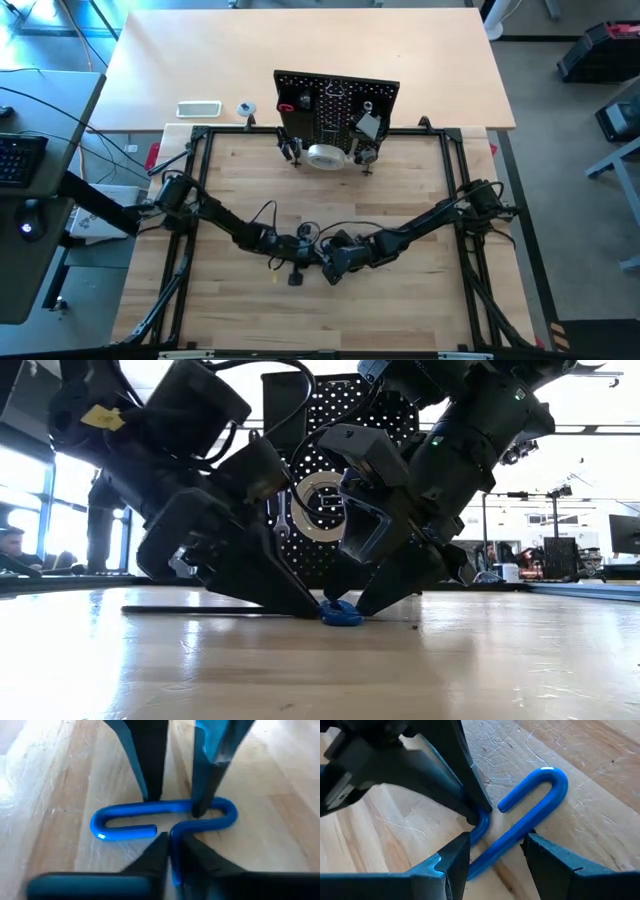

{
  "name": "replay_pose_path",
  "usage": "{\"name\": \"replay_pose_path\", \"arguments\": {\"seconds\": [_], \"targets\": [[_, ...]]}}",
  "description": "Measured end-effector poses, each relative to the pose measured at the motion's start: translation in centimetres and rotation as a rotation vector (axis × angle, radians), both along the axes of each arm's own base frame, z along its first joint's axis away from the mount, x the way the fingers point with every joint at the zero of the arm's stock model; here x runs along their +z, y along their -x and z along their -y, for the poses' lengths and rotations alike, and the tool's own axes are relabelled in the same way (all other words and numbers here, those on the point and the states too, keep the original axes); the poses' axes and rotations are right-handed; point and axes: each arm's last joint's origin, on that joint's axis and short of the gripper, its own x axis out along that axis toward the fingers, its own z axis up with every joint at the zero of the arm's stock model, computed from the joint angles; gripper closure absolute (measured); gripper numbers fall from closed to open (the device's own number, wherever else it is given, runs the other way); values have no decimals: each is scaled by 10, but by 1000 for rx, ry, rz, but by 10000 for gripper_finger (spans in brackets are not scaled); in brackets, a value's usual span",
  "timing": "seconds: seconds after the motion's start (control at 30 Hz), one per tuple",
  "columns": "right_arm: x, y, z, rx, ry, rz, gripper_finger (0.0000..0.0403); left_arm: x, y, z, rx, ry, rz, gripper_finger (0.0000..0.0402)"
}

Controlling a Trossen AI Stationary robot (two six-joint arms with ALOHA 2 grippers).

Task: Hang tools onto peg board
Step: Hang the blue allen wrench on the pegboard

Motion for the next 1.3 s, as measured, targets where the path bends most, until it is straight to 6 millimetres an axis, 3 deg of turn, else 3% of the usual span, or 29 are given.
{"name": "replay_pose_path", "arguments": {"seconds": [0.07,0.23,0.63,0.9,1.3], "targets": [[0,0,0,0,1,0,219,-1,0,0,-5,-13,-5,385],[2,1,0,8,5,-2,219,-1,2,5,-12,-62,8,394],[29,25,-12,-32,78,-56,219,18,7,15,-53,-162,60,400],[33,20,-20,-20,37,27,219,26,7,15,-42,-192,74,400],[33,20,-17,-63,111,45,219,28,9,22,-40,-211,99,400]]}}
